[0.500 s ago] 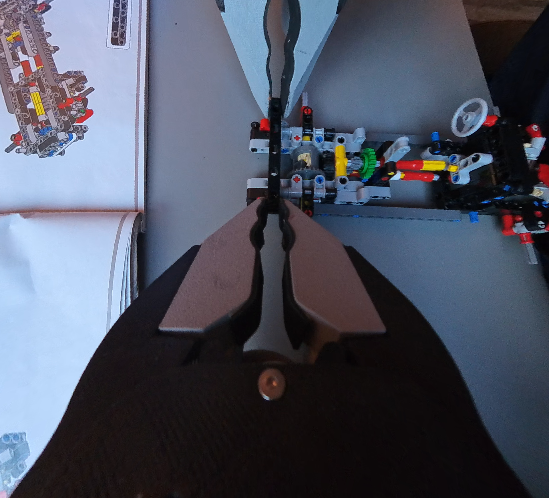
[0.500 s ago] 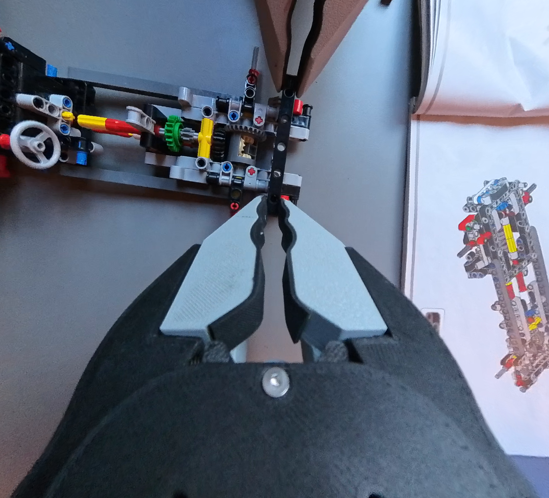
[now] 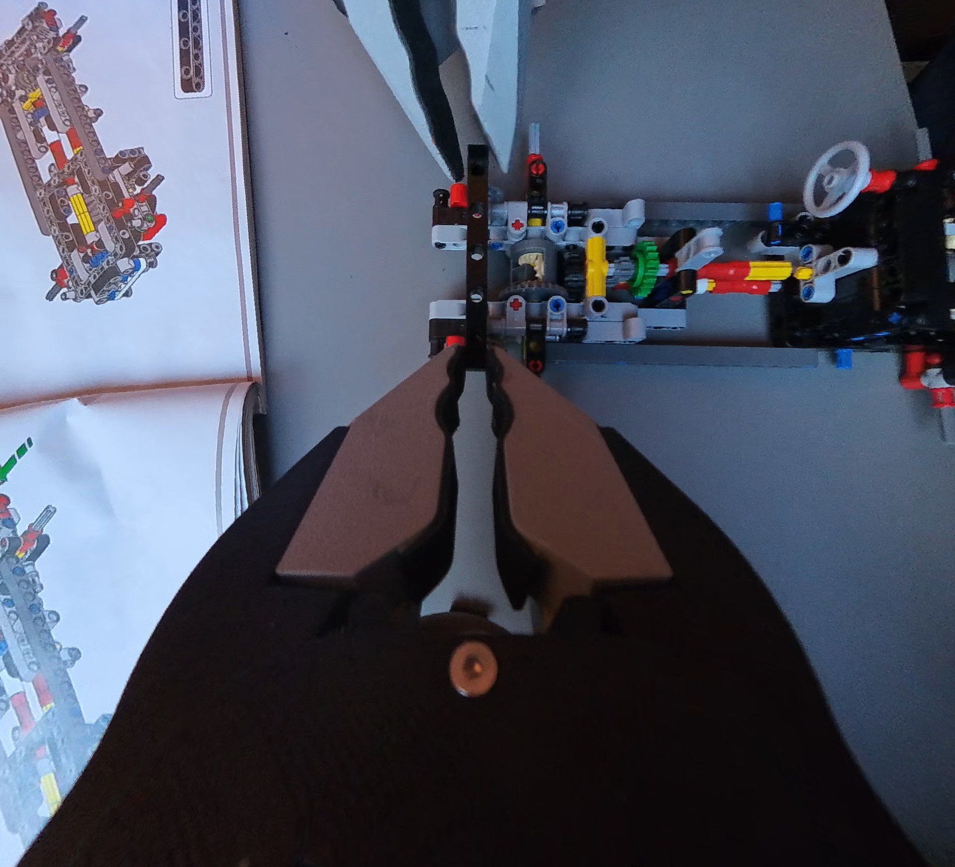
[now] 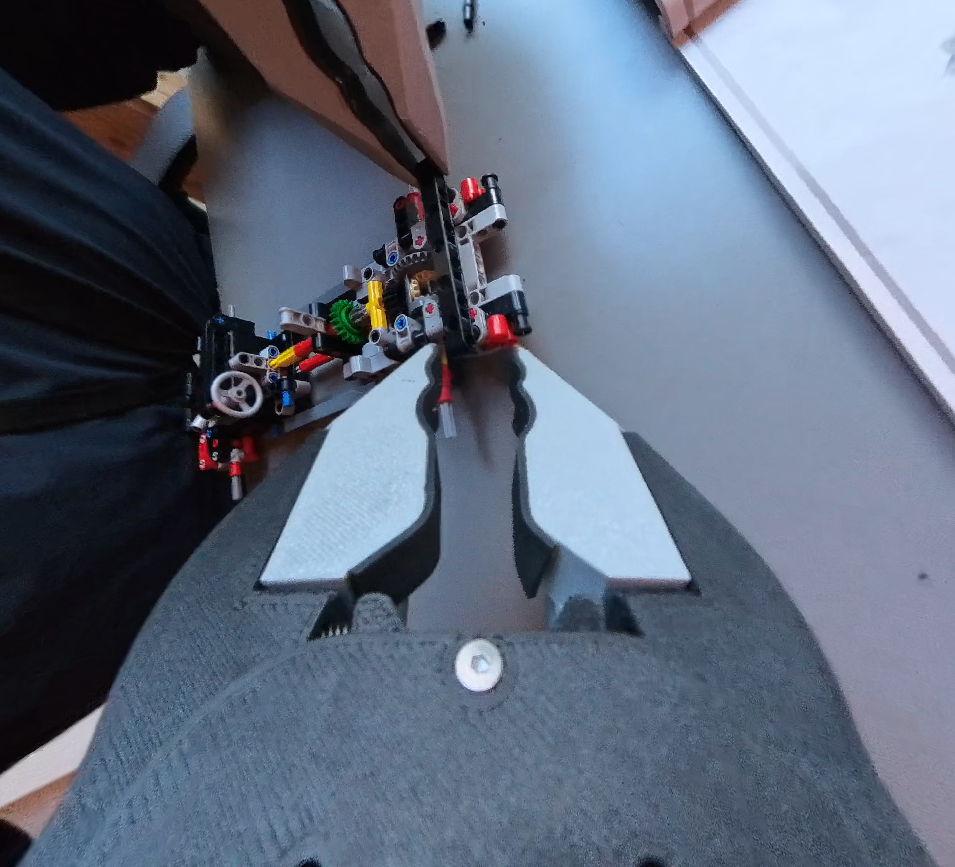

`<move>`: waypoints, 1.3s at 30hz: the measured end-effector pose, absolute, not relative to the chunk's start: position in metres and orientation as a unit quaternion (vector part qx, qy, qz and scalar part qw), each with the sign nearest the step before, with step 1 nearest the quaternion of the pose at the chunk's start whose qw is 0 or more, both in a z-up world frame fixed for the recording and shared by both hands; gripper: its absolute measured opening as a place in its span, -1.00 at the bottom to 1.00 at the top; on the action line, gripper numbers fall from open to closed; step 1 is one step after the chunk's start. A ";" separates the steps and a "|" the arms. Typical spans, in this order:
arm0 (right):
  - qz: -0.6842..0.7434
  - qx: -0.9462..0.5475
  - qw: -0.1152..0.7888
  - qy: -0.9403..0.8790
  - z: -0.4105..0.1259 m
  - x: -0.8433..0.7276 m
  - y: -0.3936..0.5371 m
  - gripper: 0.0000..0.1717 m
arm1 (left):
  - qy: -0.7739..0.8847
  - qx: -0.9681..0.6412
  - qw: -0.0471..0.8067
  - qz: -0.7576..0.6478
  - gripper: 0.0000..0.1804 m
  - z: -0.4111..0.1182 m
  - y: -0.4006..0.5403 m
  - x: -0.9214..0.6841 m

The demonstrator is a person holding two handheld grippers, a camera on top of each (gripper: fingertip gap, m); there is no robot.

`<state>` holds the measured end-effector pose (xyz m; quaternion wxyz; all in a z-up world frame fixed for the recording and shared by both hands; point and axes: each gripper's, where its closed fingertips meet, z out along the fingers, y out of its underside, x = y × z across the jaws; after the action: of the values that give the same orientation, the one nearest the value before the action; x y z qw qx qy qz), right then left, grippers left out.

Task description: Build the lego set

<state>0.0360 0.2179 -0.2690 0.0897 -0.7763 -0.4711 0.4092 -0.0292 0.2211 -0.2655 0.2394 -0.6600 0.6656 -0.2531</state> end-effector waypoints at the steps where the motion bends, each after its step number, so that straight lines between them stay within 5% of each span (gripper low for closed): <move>1: 0.417 -0.784 0.079 -0.454 -0.271 0.036 0.217 -0.66 | 0.666 -0.660 0.240 -0.253 -0.94 -0.266 0.221 -0.029; 6: 0.525 -0.785 -0.003 -0.329 -0.272 0.029 0.208 -0.58 | 0.670 -0.657 0.245 -0.246 -0.94 -0.266 0.221 -0.029; 26: 0.581 -0.784 0.009 -0.216 -0.265 0.021 0.227 -0.53 | 0.614 -0.692 0.259 -0.277 -0.94 -0.265 0.224 -0.033; 34: 0.396 -0.768 0.244 -0.441 -0.239 0.036 0.246 -0.66 | 0.588 -0.706 0.254 -0.303 -0.94 -0.263 0.225 -0.029; 39: 0.307 -0.711 0.271 -0.572 -0.253 0.017 0.240 -0.84 | 0.578 -0.711 0.247 -0.314 -0.94 -0.263 0.226 -0.028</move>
<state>0.0168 0.2404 -0.2533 0.2715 -0.7109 -0.5718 0.3065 -0.0281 0.2257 -0.2631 0.2475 -0.7111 0.5782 -0.3143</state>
